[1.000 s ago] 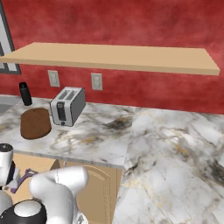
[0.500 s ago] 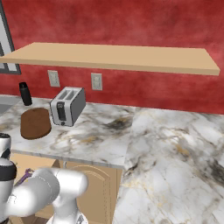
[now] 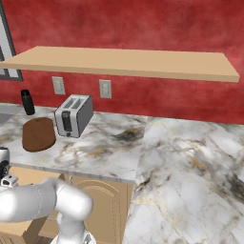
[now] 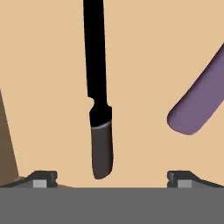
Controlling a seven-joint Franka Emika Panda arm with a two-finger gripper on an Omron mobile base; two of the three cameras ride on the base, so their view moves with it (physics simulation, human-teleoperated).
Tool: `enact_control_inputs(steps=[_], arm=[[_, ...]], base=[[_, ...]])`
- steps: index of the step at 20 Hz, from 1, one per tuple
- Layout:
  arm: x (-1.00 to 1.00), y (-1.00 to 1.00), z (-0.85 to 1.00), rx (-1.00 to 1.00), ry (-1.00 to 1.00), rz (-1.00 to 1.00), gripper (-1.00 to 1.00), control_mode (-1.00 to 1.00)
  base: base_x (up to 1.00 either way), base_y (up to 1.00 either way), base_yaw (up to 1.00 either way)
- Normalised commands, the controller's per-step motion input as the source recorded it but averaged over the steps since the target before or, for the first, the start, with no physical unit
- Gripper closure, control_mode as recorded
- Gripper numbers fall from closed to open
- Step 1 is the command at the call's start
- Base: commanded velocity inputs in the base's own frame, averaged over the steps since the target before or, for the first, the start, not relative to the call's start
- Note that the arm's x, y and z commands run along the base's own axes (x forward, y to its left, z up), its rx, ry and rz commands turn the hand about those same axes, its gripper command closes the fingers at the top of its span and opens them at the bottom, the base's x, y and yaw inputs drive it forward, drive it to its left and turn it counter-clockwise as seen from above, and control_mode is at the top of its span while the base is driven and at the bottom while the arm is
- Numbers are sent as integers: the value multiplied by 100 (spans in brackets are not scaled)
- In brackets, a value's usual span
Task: Open the drawer on the left and place the cutting tools on the cutting board.
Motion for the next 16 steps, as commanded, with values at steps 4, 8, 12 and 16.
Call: enact_control_inputs(steps=[4,8,12,16], arm=[[0,12,-21,-4,0,0,-100,-100],[-4,16,-43,-4,0,0,-100,-100],[-6,20,-38,-4,0,0,-100,-100],[-8,13,-20,-2,-2,0,-100,-100]], base=[[0,0,0],[0,0,0],[0,0,0],[0,0,0]])
